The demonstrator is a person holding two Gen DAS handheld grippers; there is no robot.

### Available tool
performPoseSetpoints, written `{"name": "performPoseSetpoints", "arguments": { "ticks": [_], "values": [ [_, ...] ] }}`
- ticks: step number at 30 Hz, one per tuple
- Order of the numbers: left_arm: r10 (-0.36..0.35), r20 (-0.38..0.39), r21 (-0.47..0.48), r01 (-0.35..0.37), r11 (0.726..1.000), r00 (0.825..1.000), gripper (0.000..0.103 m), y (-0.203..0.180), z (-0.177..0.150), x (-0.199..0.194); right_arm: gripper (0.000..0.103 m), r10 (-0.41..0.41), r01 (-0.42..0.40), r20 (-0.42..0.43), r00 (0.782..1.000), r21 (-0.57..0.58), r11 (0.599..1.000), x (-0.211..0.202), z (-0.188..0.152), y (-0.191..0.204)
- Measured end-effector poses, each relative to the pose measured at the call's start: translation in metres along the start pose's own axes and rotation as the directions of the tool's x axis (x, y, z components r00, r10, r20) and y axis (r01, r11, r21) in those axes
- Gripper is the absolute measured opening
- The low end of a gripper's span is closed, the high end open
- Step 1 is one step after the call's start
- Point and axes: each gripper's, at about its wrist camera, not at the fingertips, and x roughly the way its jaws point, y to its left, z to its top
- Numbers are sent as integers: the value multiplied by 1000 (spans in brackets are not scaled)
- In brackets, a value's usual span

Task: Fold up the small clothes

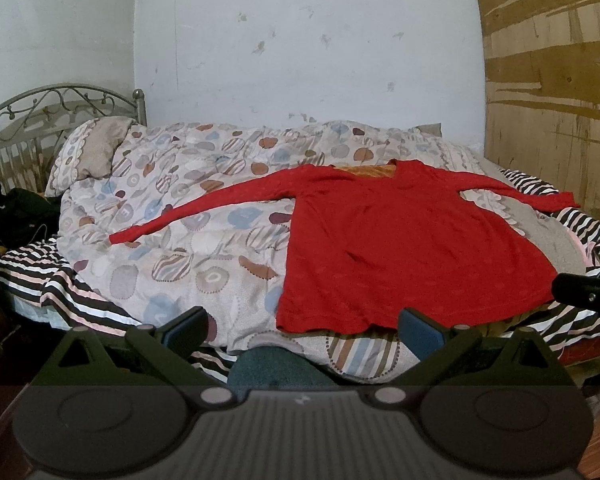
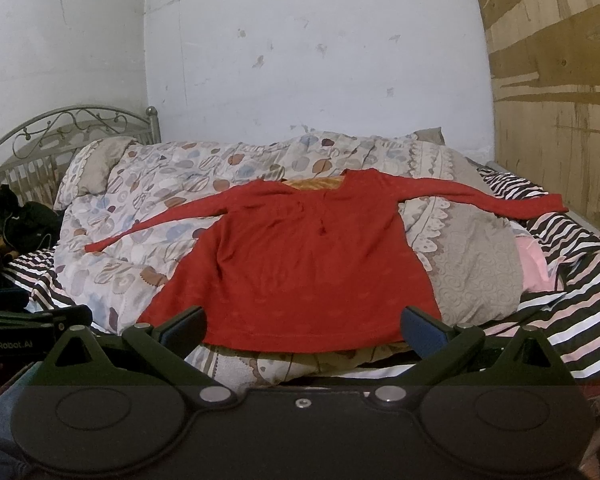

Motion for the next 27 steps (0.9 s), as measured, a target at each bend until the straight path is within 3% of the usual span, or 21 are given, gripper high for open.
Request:
{"name": "performPoseSetpoints", "arguments": {
  "ticks": [8, 18, 27],
  "values": [
    [16, -64, 3, -16, 1000, 998, 102, 12, 0, 4, 103, -2, 2, -10, 1000, 7, 1000, 1, -5, 7],
    [28, -162, 39, -22, 999, 986, 102, 4, 21, 40, 103, -30, 32, -34, 999, 60, 998, 14, -2, -7],
    [-3, -216, 72, 19, 997, 976, 103, -12, 75, 115, 103, -38, 41, -26, 999, 147, 988, 63, 39, -53]
  ]
}}
